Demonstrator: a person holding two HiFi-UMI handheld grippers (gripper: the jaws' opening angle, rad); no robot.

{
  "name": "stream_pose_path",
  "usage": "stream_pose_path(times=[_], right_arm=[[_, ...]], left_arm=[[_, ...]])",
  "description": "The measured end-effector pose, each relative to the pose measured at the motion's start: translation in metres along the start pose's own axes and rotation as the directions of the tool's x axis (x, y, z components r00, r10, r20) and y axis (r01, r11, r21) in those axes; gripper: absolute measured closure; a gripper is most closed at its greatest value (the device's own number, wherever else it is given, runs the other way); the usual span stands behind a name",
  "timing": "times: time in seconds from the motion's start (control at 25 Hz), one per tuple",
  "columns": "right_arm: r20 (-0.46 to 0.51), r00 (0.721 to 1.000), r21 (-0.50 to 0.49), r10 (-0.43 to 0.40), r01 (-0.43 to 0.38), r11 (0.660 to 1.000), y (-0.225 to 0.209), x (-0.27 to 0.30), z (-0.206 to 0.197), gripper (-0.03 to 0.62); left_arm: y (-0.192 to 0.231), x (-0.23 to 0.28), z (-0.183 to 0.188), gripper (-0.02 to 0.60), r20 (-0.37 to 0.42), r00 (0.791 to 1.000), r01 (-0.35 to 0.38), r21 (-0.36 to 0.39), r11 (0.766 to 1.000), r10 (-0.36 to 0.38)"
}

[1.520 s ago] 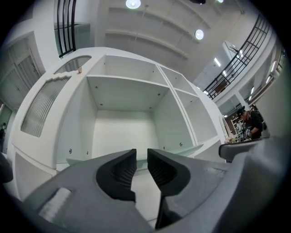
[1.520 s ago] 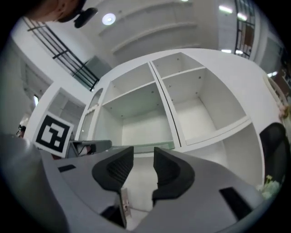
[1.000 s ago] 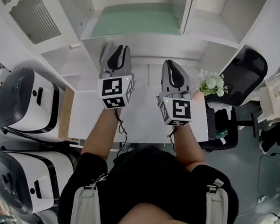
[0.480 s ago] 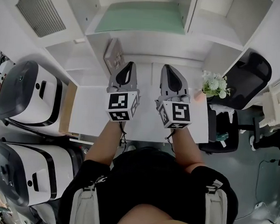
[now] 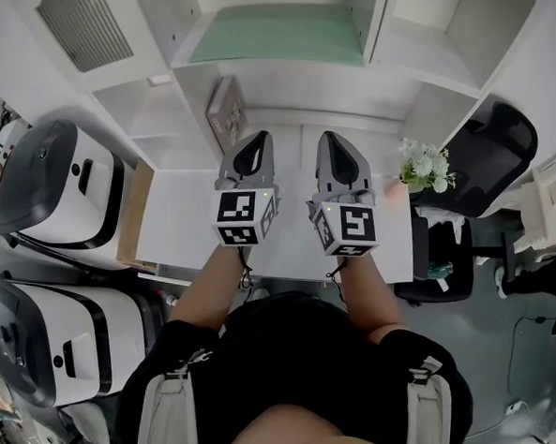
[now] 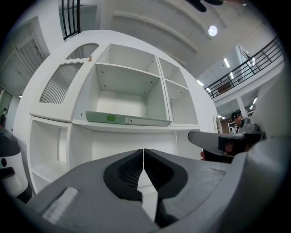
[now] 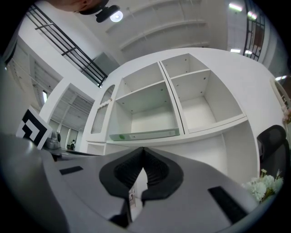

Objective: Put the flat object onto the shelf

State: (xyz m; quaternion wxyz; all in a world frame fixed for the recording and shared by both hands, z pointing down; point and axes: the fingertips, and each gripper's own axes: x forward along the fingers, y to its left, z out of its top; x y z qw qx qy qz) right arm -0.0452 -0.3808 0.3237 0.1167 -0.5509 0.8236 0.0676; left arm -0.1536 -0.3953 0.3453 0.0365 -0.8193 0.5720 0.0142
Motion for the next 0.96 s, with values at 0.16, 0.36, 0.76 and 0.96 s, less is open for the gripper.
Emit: stream_pose_path(times=[0.16, 0.36, 0.76, 0.96], right_arm=[[0.0, 1.0, 0.016, -0.008, 0.008, 1.0, 0.0, -0.002, 0.0, 0.595], [0.006, 1.0, 0.011, -0.017, 0.017, 1.0, -0.001, -0.004, 0.003, 0.595], [-0.004, 0.999, 0.028, -0.032, 0.032, 0.999, -0.007, -0.003, -0.002, 0.594], [0.008, 0.999, 0.064, -0.045, 0.044, 0.997, -0.014, -0.004, -0.003, 0.594]], left_arm=[[0.0, -0.005, 0.005, 0.561, 0.009, 1.0, 0.001, 0.003, 1.0, -0.001], [-0.001, -0.008, 0.007, 0.561, 0.01, 1.0, 0.003, 0.006, 1.0, -0.003], [-0.002, -0.01, 0.012, 0.561, 0.024, 1.0, -0.005, 0.011, 1.0, 0.005], [-0.001, -0.01, 0.012, 0.561, 0.027, 1.0, -0.013, 0.007, 1.0, 0.012]])
